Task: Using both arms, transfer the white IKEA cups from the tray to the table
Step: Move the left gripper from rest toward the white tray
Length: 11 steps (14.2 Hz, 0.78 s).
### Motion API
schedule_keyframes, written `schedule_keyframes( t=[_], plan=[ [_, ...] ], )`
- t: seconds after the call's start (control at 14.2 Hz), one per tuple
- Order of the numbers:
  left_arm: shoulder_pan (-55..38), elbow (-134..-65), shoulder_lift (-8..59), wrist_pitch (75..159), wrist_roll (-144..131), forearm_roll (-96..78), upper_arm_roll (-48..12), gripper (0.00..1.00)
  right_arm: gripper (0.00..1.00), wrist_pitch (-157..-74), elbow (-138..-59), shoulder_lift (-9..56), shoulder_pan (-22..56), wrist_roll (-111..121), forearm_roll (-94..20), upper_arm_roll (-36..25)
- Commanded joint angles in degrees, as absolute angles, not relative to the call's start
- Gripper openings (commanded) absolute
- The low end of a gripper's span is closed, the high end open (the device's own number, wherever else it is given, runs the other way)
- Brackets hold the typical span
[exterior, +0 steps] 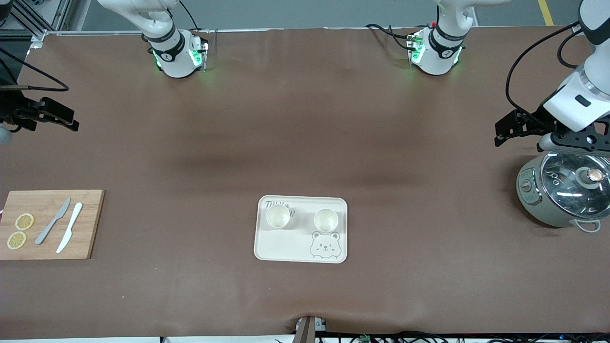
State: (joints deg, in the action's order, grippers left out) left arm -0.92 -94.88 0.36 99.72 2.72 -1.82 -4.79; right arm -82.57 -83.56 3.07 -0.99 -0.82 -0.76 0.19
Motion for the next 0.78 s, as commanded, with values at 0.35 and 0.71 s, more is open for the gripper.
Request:
schedule_keyframes(
  t=[0.35,0.71],
  plan=[
    [-1.2,-92.6,1.7,99.7,3.3,-2.3,-5.2,1.0,1.0,-82.4,-83.1,3.5,-2.3,-0.2,-0.8,0.7],
    [-1.9,-92.4,2.4,99.6,3.2,-2.1,-5.3,1.0,1.0,-82.5,-82.8,5.6,-2.4,-0.1,-0.4,0.6]
  ],
)
